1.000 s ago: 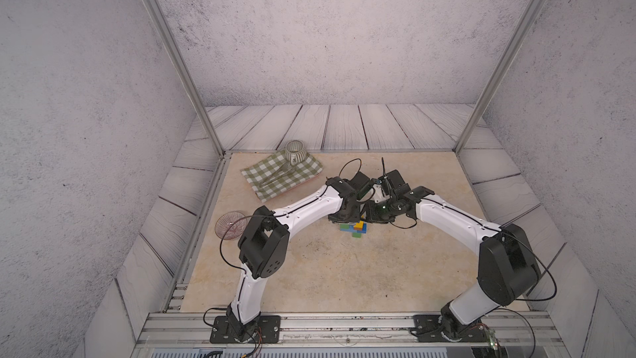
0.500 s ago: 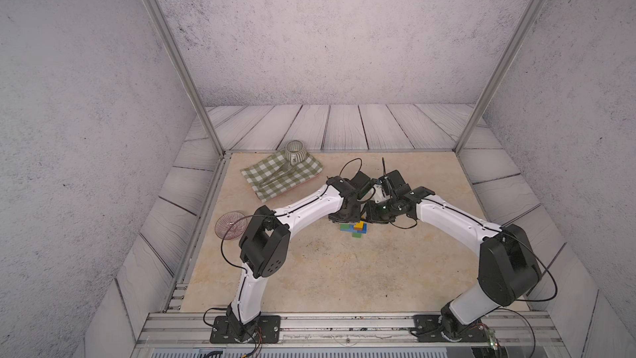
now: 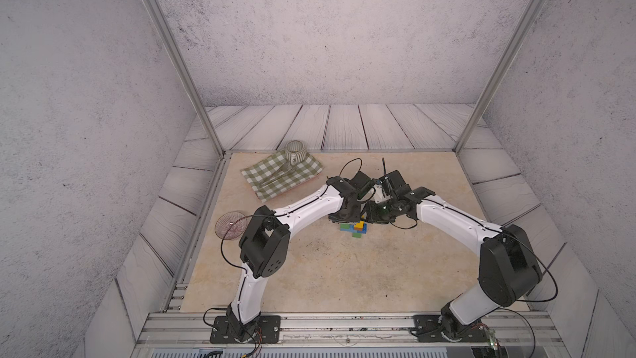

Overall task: Assemble the number 4 with lego
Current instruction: Assemble the lego brick with the lego brick.

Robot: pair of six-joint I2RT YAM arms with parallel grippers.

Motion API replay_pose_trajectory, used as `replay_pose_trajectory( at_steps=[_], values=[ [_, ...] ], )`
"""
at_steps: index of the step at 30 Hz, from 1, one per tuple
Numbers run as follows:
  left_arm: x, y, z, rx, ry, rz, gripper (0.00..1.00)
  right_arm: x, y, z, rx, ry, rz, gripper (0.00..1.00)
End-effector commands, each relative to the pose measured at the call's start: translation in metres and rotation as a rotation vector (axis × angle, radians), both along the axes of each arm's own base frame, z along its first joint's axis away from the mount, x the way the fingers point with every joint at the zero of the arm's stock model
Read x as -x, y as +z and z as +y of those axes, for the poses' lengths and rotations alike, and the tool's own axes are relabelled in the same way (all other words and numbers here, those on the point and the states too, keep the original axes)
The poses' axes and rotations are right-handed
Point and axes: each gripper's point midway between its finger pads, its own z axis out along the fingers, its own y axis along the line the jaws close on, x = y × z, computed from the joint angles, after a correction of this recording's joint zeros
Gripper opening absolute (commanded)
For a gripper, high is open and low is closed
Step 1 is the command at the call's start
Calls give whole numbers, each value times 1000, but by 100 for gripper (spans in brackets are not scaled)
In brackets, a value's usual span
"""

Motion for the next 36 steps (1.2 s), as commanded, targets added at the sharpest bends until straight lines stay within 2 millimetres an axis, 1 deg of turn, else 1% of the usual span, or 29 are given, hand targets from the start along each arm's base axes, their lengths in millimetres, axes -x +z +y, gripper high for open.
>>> replay_pose_trajectory(
  at_steps=[1, 7, 11, 13, 21, 24, 27, 31, 36],
  values=[
    [10, -10, -6, 13, -15, 49, 40, 40, -50, -39, 210, -21, 180, 37],
    [10, -8, -6, 15, -16, 46, 44, 40, -50, -39, 211, -21, 180, 37],
    [9, -2, -6, 23, -15, 33, 47, 39, -49, -39, 210, -21, 178, 37],
    [8, 4, -5, 29, -12, 23, 48, 39, -49, -39, 212, -19, 180, 37],
    [4, 49, 7, 50, 0, -69, 57, 43, -54, -43, 231, -19, 192, 37],
    [4, 60, 15, 51, 6, -92, 63, 44, -55, -43, 232, -19, 196, 37],
    [6, 68, 22, 56, 14, -106, 67, 42, -53, -43, 232, -22, 192, 37],
    [9, 70, 30, 63, 23, -117, 70, 37, -44, -42, 234, -20, 177, 38],
    [11, 68, 38, 65, 34, -125, 72, 29, -31, -35, 216, -21, 166, 40]
  ],
)
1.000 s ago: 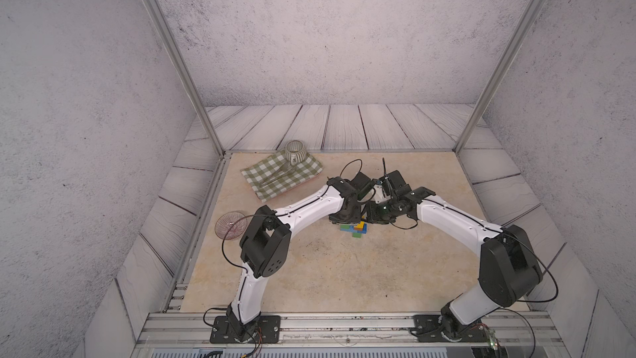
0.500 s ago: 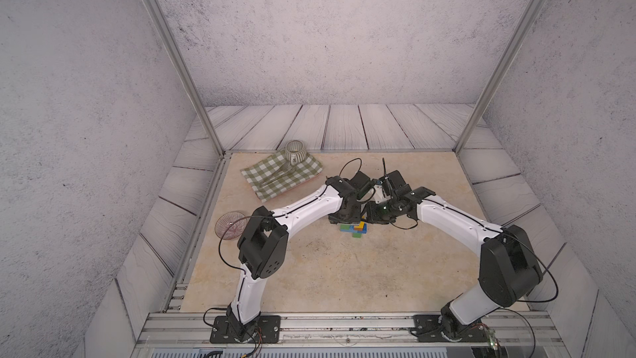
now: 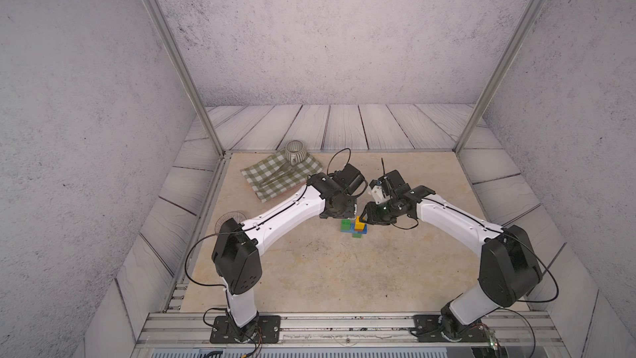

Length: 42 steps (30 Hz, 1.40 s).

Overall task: Assemble the number 4 with lego
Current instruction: Assemble the lego brick with the lego brick.

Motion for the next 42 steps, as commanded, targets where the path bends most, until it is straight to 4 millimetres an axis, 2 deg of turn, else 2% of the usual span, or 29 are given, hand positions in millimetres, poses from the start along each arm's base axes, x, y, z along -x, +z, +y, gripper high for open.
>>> replay_pose_trajectory(
  at_steps=[1, 16, 30, 33, 38, 42],
  values=[
    [0, -2, 11, -17, 20, -10, 73, 22, -31, -27, 169, -15, 133, 40],
    [-1, -6, 26, -12, 43, -4, 75, 3, -2, -6, 90, -12, 110, 44],
    [1, -5, 33, -1, 55, -9, 76, -5, 45, 16, -37, 17, 35, 48],
    [2, -4, 36, 3, 62, -12, 76, -4, 44, 15, -28, 17, 37, 48],
    [5, -3, 44, 3, 73, -12, 76, -2, 32, 12, 4, 26, 49, 49],
    [13, -1, 56, -2, 78, -14, 76, -1, 27, 11, 37, 146, -20, 51]
  ],
)
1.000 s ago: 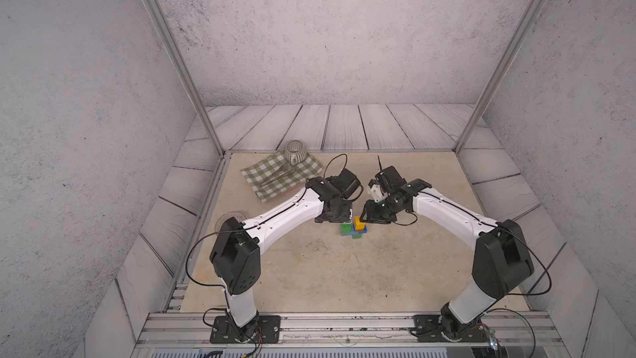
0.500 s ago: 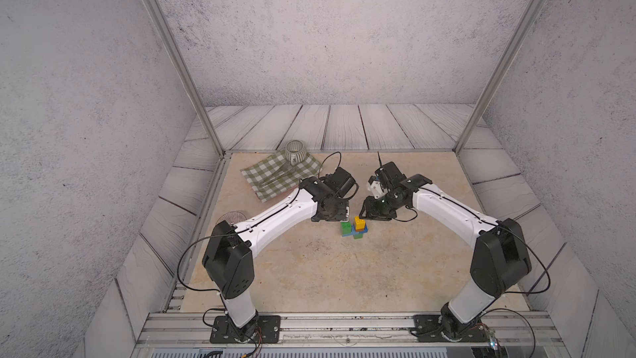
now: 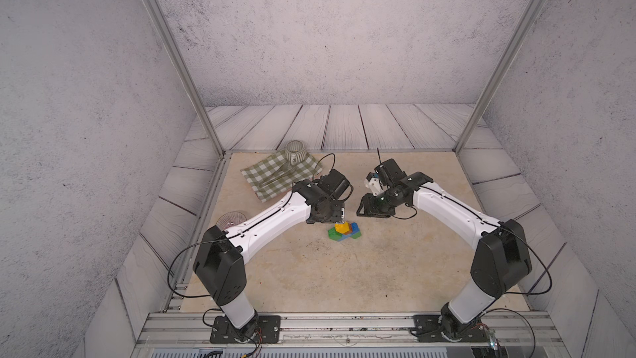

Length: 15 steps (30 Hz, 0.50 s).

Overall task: Assemble the number 4 with lego
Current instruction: Assemble the lego brick with the lego brick, then adjust the lego brick at the center of the board.

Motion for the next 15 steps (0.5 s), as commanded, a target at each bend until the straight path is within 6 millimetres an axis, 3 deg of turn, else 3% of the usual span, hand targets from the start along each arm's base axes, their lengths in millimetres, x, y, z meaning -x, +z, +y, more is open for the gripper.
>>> replay_pose_trajectory(
  at_steps=[1, 5, 10, 15],
  values=[
    [8, 6, 19, -12, 19, -11, 76, 8, -4, 1, 23, 163, -81, 51],
    [17, 4, 38, -18, 36, -28, 76, 24, -8, 20, -48, 321, -152, 65],
    [29, -2, 61, -1, 63, -38, 77, 34, -17, 42, 2, 496, -293, 83],
    [36, -3, 78, -5, 77, -47, 77, 22, -31, 45, 86, 574, -383, 86]
  ],
)
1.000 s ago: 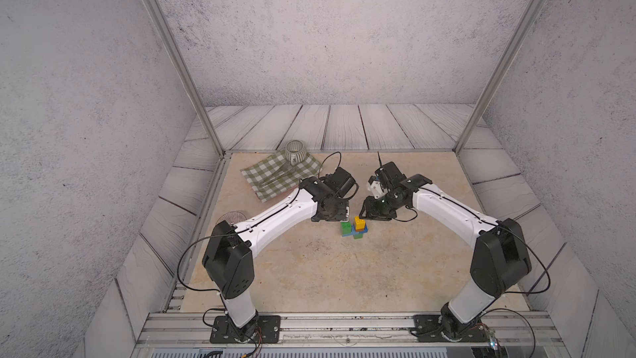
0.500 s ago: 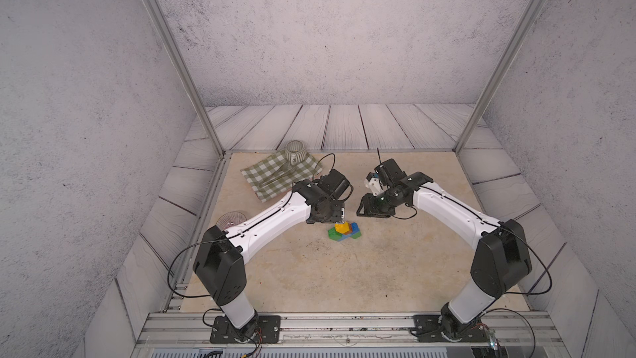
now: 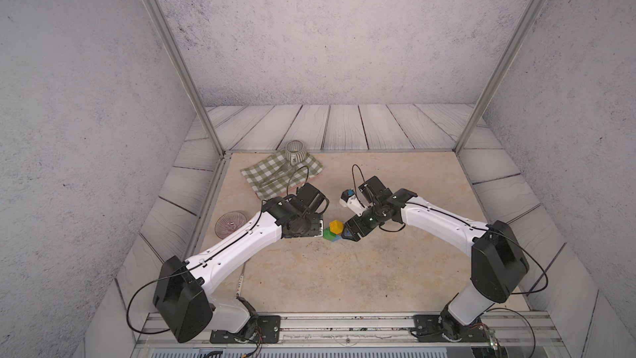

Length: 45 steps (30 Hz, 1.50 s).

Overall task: Assemble the number 4 with lego
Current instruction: Adjust the lego brick at the center of the board.

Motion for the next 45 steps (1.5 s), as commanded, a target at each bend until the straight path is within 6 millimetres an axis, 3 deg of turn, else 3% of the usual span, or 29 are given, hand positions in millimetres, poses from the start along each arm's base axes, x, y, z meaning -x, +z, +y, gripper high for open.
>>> replay_pose_trajectory(
  at_steps=[1, 18, 27, 31, 36, 45],
  values=[
    [1, 2, 10, -2, 12, -23, 77, -19, -4, 0, 50, 78, -150, 86],
    [0, -1, 18, -5, 22, -32, 78, -21, -40, 30, 32, 269, -153, 85],
    [-2, 2, 20, -7, 26, -44, 78, -21, -47, 34, 28, 267, -130, 68],
    [-2, 3, 21, -5, 30, -47, 78, -18, -47, 34, 25, 257, -107, 52],
    [-3, 6, 21, 0, 29, -53, 78, -11, -53, 34, 26, 243, -29, 41],
    [-4, 11, 19, 15, 21, -65, 78, 8, -48, 30, -94, 122, 222, 38]
  ],
)
